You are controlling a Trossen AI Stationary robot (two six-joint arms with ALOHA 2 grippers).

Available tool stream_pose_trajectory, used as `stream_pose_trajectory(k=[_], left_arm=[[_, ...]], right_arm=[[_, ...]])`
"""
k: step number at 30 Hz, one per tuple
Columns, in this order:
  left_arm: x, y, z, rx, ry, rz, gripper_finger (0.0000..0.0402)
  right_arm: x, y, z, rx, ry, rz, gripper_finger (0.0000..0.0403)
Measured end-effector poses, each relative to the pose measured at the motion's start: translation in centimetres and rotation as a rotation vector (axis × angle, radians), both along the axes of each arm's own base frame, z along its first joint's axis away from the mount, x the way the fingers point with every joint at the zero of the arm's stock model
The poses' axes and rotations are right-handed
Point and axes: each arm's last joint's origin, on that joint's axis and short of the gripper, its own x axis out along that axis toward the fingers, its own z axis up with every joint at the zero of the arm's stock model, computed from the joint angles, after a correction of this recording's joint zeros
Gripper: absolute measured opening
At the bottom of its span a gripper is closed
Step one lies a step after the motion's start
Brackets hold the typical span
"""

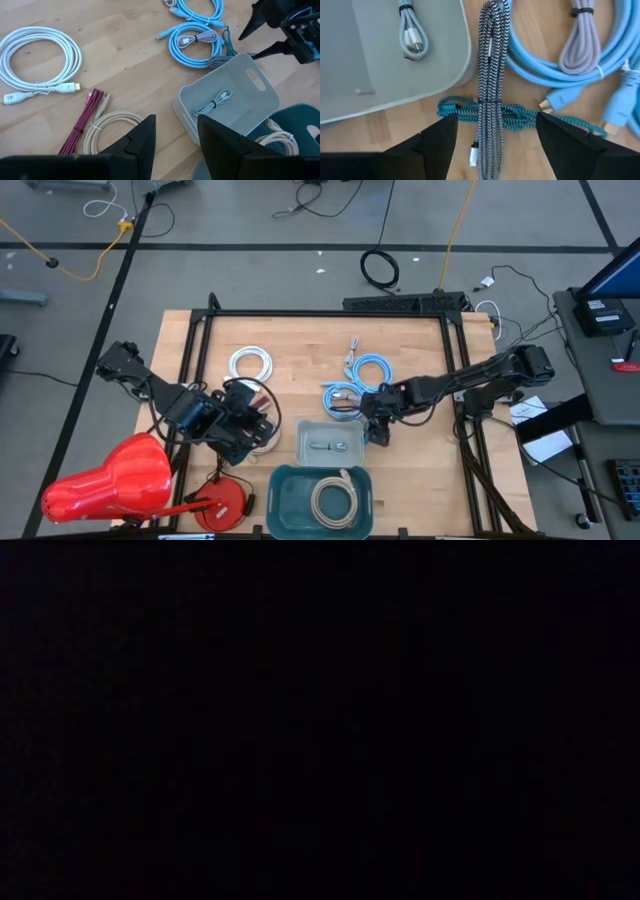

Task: Pick & Place USB Port
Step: Put the black and white charger cable into the gray bin

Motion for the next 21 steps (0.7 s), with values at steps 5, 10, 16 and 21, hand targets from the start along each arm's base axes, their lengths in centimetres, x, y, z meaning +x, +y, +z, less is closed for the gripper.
stream_pose_trajectory(k=[5,10,16,21], left_arm=[[0.0,0.0,0.0,-0.008,0.005,-0.002,0.0147],[0.0,0.0,0.0,-0.011,0.007,-0.003,0.0147],[0.0,0.0,0.0,-0.015,0.010,-0.004,0.0147],[0.0,-0.1,-0.1,-0.020,0.012,-0.004,0.0147]], right_arm=[[-0.1,-0.4,-0.5,0.001,0.000,-0.014,0.0250],[0.2,-0.3,-0.9,0.012,-0.024,-0.007,0.0248],[0.7,-0.1,-2.3,0.040,0.024,0.009,0.0247],[1.1,0.0,-3.2,0.040,0.036,0.014,0.0247]])
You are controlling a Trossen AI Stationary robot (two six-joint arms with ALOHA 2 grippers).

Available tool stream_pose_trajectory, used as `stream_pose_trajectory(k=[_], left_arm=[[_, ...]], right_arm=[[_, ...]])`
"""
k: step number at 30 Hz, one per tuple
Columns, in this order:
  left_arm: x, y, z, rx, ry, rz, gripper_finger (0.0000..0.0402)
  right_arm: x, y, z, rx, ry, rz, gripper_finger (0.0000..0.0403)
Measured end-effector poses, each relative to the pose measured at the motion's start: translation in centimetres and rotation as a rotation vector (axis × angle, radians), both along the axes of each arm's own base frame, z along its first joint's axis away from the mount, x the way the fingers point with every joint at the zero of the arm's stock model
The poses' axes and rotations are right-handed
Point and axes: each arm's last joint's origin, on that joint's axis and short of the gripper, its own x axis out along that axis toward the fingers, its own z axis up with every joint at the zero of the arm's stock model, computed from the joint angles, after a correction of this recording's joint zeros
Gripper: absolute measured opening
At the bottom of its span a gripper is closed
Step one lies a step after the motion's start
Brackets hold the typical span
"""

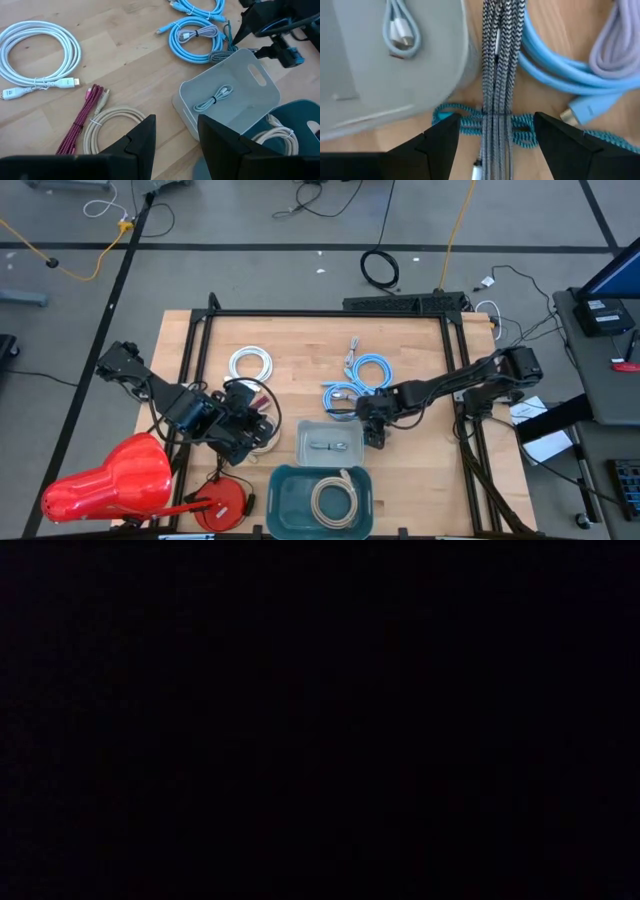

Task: Pick & Place USB Port
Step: Put the black and white charger cable into the gray bin

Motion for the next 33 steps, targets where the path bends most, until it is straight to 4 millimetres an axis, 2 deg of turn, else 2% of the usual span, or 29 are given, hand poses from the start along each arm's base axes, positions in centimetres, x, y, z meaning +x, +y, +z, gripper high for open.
stream_pose_trajectory(k=[6,9,12,16,18,19,26,30,33], left_arm=[[0.0,0.0,0.0,-0.002,0.001,-0.002,0.0147],[-0.1,-0.2,0.0,-0.005,0.000,-0.004,0.0147],[-0.2,-0.4,0.0,-0.012,0.001,-0.008,0.0147],[-0.3,-0.6,0.0,-0.015,-0.001,-0.012,0.0147],[-0.4,-0.6,0.0,-0.017,-0.001,-0.009,0.0147],[-0.4,-0.6,0.0,-0.017,-0.001,-0.009,0.0147],[-0.5,-0.5,0.0,-0.002,0.005,-0.007,0.0147],[-0.5,-0.5,0.0,0.009,0.009,-0.005,0.0147],[-0.6,-0.4,0.0,0.019,0.009,-0.002,0.0147]], right_arm=[[0.7,0.1,-1.7,-0.006,0.023,0.009,0.0242],[1.0,0.1,-2.4,-0.012,0.043,0.010,0.0222],[1.0,0.1,-2.6,-0.018,0.052,0.007,0.0179],[0.9,0.1,-2.0,-0.027,0.023,0.002,0.0087],[0.7,0.0,-1.5,-0.028,0.011,0.001,0.0034],[0.6,-0.1,-1.1,-0.027,0.003,-0.002,0.0021],[-1.5,-0.6,1.7,-0.061,0.023,-0.082,0.0015],[-3.1,-0.9,4.2,-0.041,0.016,-0.140,0.0013],[-3.5,-0.9,6.9,-0.020,-0.028,-0.167,0.0013]])
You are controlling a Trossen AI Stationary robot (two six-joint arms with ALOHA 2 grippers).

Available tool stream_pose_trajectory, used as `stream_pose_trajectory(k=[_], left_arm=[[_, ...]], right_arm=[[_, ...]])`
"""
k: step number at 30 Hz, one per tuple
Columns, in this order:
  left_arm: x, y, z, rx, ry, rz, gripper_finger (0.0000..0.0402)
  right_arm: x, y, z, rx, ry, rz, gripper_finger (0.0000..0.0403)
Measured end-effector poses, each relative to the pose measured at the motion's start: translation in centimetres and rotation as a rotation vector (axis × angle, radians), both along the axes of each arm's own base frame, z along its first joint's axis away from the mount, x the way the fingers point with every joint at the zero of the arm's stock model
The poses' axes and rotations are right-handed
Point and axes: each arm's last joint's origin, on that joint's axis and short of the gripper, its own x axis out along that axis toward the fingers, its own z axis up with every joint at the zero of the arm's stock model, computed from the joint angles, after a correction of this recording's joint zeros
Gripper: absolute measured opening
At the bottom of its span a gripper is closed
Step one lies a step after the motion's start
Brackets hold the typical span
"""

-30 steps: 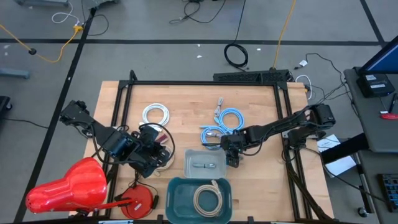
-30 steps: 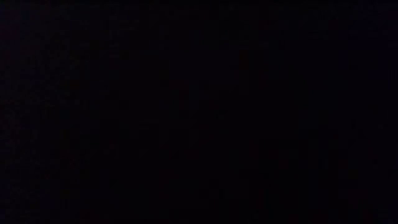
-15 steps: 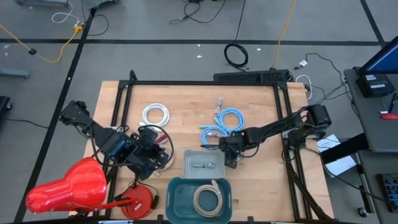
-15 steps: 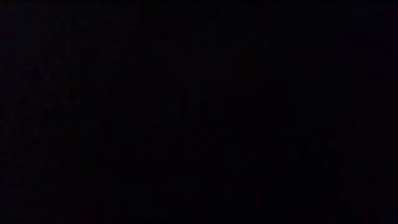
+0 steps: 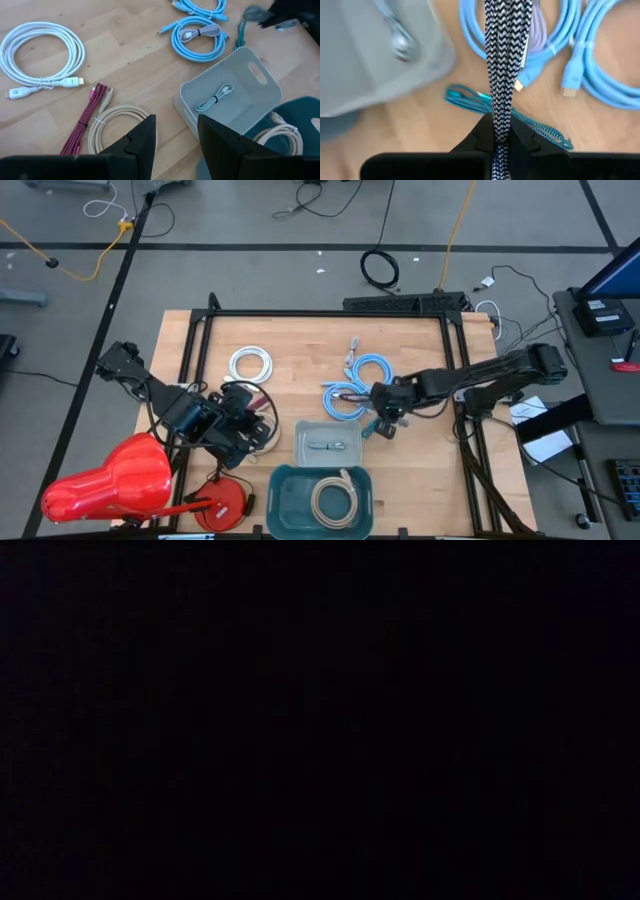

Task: Pick & Place USB Port
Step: Put the black and white charger cable into the gray bin

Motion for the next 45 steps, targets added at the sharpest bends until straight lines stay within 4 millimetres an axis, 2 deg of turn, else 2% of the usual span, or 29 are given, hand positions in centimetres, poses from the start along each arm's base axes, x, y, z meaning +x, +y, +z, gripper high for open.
stream_pose_trajectory(k=[5,7,11,14,17,21,25,45], left_arm=[[0.1,0.3,0.0,0.010,0.004,0.013,0.0147],[0.1,0.5,0.0,0.014,0.009,0.018,0.0147],[0.2,0.7,0.0,0.021,0.014,0.017,0.0147],[0.2,0.7,0.0,0.022,0.015,0.016,0.0147],[0.1,0.6,0.0,0.014,0.021,0.012,0.0147],[-0.2,0.2,-0.1,0.006,0.034,0.002,0.0147],[-0.7,-0.1,-0.2,0.007,0.051,0.008,0.0147],[-1.4,-0.5,-0.2,0.000,0.058,0.039,0.0147]], right_arm=[[1.6,0.5,5.0,0.015,-0.118,0.013,0.0013],[3.1,1.0,6.7,0.014,-0.176,0.039,0.0013],[7.1,2.4,8.4,-0.009,-0.220,0.130,0.0013],[10.0,3.6,8.0,-0.029,-0.203,0.219,0.0013],[11.9,4.4,6.4,-0.020,-0.119,0.300,0.0013],[12.7,5.4,3.6,-0.013,-0.003,0.395,0.0013],[13.2,6.3,2.3,-0.018,0.021,0.438,0.0013],[14.7,5.6,2.9,-0.020,-0.126,0.394,0.0013]])
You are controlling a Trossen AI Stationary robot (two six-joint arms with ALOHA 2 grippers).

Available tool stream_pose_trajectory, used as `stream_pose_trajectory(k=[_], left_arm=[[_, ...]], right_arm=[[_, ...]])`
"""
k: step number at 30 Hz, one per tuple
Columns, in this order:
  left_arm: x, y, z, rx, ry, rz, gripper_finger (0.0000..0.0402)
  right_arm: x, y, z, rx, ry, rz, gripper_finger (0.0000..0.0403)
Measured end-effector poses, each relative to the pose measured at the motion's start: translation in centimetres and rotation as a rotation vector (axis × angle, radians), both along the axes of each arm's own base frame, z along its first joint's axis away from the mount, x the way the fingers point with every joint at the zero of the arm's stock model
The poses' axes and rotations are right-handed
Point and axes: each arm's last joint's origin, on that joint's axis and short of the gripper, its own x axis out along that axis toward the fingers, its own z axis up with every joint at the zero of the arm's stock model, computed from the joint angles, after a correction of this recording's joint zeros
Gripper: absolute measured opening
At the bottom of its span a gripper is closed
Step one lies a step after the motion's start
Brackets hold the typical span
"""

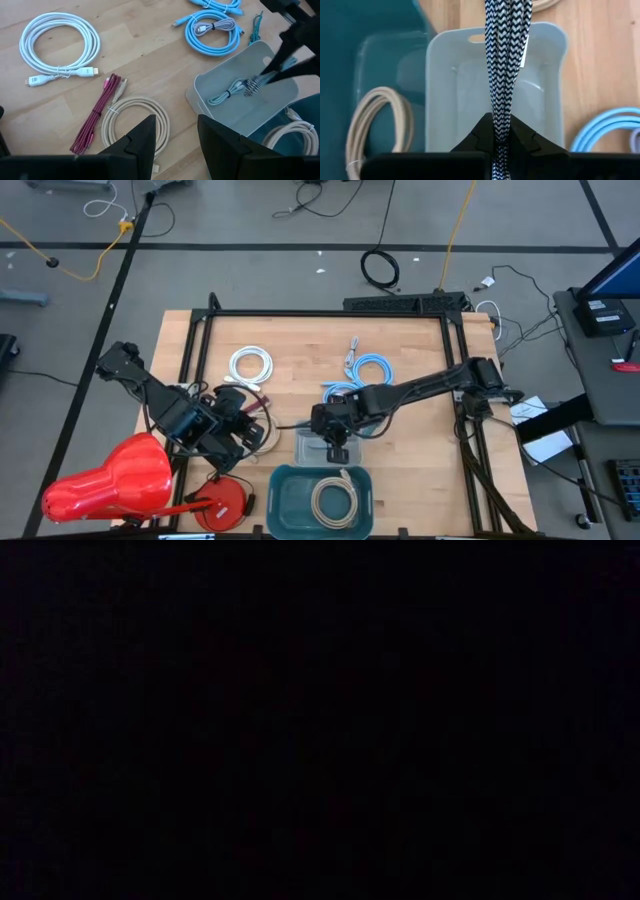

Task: Pick & Place USB Port
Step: Put the black and white charger cable into the gray bin, then put the top blue HDMI cable into the blue bin

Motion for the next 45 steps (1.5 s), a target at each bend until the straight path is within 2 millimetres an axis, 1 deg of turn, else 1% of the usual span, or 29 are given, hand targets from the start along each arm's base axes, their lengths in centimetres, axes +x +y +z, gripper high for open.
stream_pose_trajectory(k=[3,5,8,10,16,20,22,28,32,34,36,39,41,45], left_arm=[[0.0,0.0,0.0,0.004,-0.003,0.002,0.0147],[0.0,0.0,0.0,0.005,-0.008,0.007,0.0147],[0.0,0.0,0.0,0.006,-0.009,0.007,0.0147],[0.0,0.0,0.0,0.005,-0.010,0.008,0.0147],[-0.1,-0.2,0.0,-0.002,-0.011,0.003,0.0147],[-0.2,-0.3,0.0,-0.002,-0.011,0.002,0.0147],[-0.2,-0.3,0.0,0.000,-0.009,0.003,0.0147],[-0.3,-0.2,0.0,0.004,-0.003,0.005,0.0147],[-0.3,-0.2,0.0,0.007,0.000,0.007,0.0147],[-0.3,-0.2,0.0,0.010,-0.005,0.009,0.0147],[-0.3,-0.2,0.0,0.015,-0.013,0.017,0.0147],[-0.2,-0.1,0.0,0.022,-0.019,0.021,0.0147],[-0.1,0.1,0.0,0.021,-0.021,0.029,0.0147],[0.0,0.3,0.0,0.023,-0.020,0.038,0.0147]], right_arm=[[0.3,-0.4,-0.2,-0.008,-0.006,0.001,0.0013],[1.0,-0.6,-1.4,-0.005,0.007,-0.003,0.0013],[1.3,-0.5,-3.8,-0.010,0.105,0.020,0.0013],[1.7,-0.3,-4.9,0.012,0.121,0.028,0.0013],[2.0,-0.2,-4.7,0.012,0.088,0.035,0.0013],[1.8,-0.4,-4.9,0.006,0.123,0.043,0.0016],[1.8,-0.5,-4.9,0.005,0.119,0.047,0.0036],[1.8,-0.6,-5.0,0.001,0.122,0.050,0.0120],[1.7,-0.6,-4.8,0.007,0.123,0.037,0.0160],[1.6,-0.6,-4.1,0.013,0.102,0.036,0.0175],[1.6,-0.8,-2.7,0.045,0.041,0.027,0.0185],[1.1,-1.7,0.4,0.090,-0.075,-0.010,0.0193],[0.6,-2.6,2.9,0.117,-0.172,-0.049,0.0195],[-1.7,-4.5,7.7,0.126,-0.298,-0.128,0.0191]])
